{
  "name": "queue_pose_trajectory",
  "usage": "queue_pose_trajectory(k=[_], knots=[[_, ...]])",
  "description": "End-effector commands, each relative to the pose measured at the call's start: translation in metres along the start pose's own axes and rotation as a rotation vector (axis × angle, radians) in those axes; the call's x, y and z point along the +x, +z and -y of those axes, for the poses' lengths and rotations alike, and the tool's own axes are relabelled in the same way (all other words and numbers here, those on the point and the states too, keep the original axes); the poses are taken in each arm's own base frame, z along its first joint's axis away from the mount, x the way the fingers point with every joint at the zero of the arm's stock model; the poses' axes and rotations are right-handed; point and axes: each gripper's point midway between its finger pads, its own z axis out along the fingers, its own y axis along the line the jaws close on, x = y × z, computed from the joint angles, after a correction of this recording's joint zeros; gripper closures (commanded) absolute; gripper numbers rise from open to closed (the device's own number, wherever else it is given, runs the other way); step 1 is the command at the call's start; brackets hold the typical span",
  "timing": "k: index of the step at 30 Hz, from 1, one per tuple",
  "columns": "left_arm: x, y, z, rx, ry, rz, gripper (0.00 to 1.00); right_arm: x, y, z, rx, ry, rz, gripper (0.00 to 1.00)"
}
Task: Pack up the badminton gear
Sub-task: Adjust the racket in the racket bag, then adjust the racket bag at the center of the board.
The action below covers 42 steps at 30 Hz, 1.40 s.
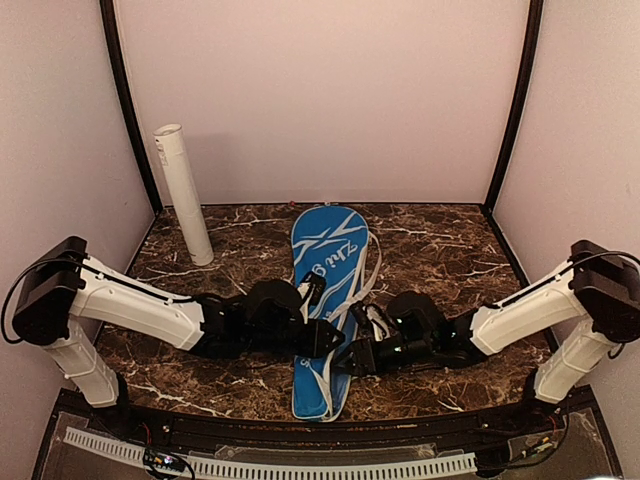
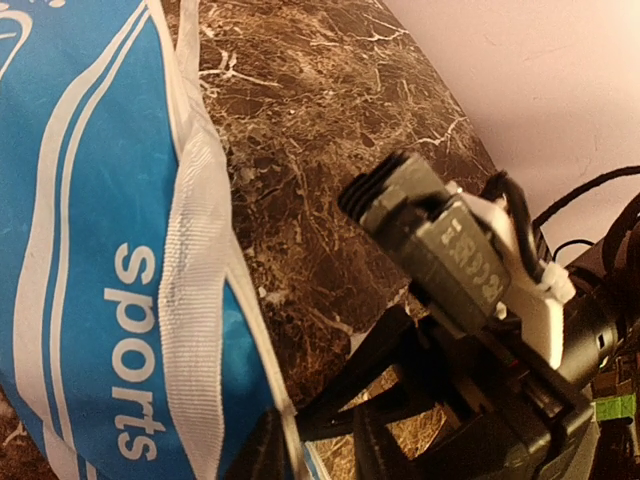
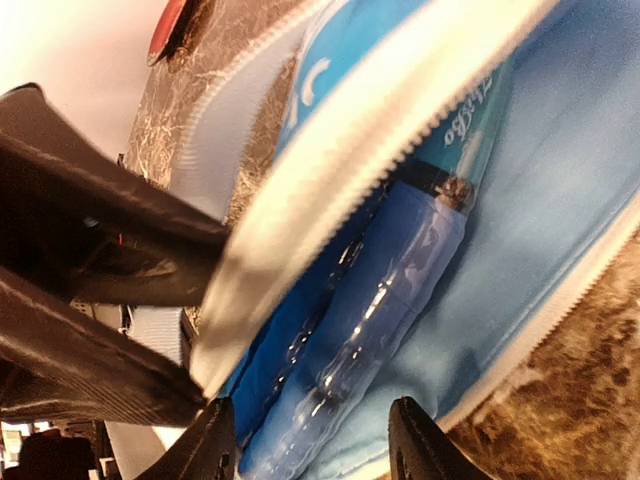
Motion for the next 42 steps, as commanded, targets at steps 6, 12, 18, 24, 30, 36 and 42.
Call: queue_pose_trajectory(k=[6,12,18,24,30,36,42], knots=[[-0.005,-0.007,0.014,0.012,0.11,-0.039,0.61,-0.012,-0.048,0.026,0.154,-0.071,0.092,0.35],[-0.007,0.002,0.006,-0.062,0.169,-0.054,0.54,-0.022,-0.083,0.052,0.215,-0.002,0.216,0.26],[-0.009,0.025,-0.01,-0.197,0.255,-0.104,0.46,-0.037,-0.103,0.056,0.225,0.031,0.314,0.23],[-0.007,0.04,-0.034,-0.343,0.301,-0.135,0.4,-0.042,-0.108,0.053,0.204,0.049,0.358,0.22],[0.0,0.057,-0.031,-0.365,0.364,-0.168,0.38,-0.04,-0.106,0.056,0.196,0.073,0.362,0.22],[0.012,0.065,-0.051,-0.446,0.379,-0.221,0.34,-0.04,-0.106,0.057,0.189,0.089,0.373,0.23],[0.024,0.069,-0.069,-0.52,0.377,-0.265,0.38,-0.04,-0.105,0.059,0.183,0.105,0.381,0.23]])
